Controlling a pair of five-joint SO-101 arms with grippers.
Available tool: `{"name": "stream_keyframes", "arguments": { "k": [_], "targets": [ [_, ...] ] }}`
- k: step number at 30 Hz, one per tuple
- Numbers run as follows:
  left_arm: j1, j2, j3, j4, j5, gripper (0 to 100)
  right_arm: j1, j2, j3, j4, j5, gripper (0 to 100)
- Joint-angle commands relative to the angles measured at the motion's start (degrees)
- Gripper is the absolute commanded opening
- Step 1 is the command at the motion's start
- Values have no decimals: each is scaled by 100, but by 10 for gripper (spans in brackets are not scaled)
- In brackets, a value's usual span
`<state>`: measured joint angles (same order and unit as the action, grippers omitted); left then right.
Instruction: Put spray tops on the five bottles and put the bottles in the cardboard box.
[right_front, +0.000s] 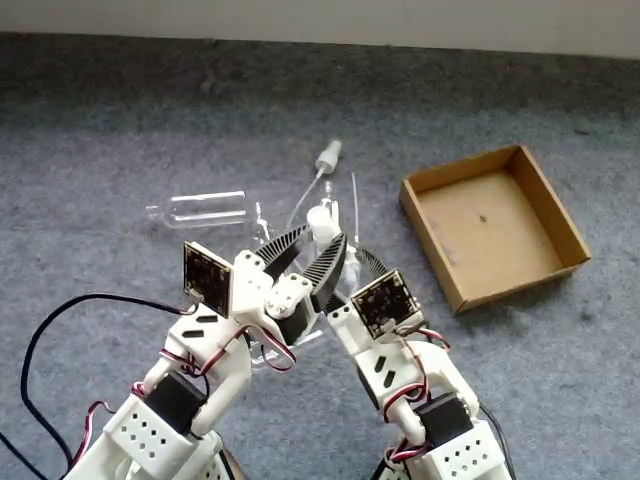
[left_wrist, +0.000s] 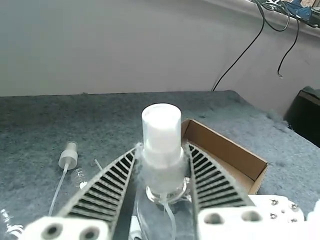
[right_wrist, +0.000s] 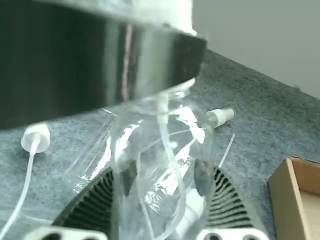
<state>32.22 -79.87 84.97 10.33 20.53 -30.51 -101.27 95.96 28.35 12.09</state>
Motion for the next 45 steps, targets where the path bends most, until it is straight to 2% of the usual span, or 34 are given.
{"name": "stream_keyframes", "arguments": {
  "k": [1,7,12,15,19,22,29,32,36,39,42,45],
  "targets": [
    [110,4,101,9,-35,8,22,-154,919,-31,-105,81],
    [101,4,101,18,-44,19,22,-154,919,-31,53,81],
    [66,4,92,308,-44,173,22,-154,919,-31,44,81],
    [66,-4,75,475,-35,214,22,-154,919,-31,44,81],
    [57,-154,66,484,-53,213,84,-154,919,-31,44,81],
    [57,-769,119,527,-53,213,374,-154,919,-40,35,81],
    [-136,-2642,31,2224,-26,213,541,-154,760,-66,35,81],
    [-391,-2396,-48,2470,-26,213,796,-136,470,-48,-26,81],
    [-462,-2378,4,2514,-26,213,1182,-92,66,-48,-554,81],
    [-462,-2378,4,2514,-26,152,1200,-92,-127,-48,-571,81],
    [-347,-2387,75,2505,-26,7,1191,-84,-426,-57,-571,81],
    [-57,-2387,286,2505,-18,45,1182,-75,-884,-40,-598,81]
  ]
}}
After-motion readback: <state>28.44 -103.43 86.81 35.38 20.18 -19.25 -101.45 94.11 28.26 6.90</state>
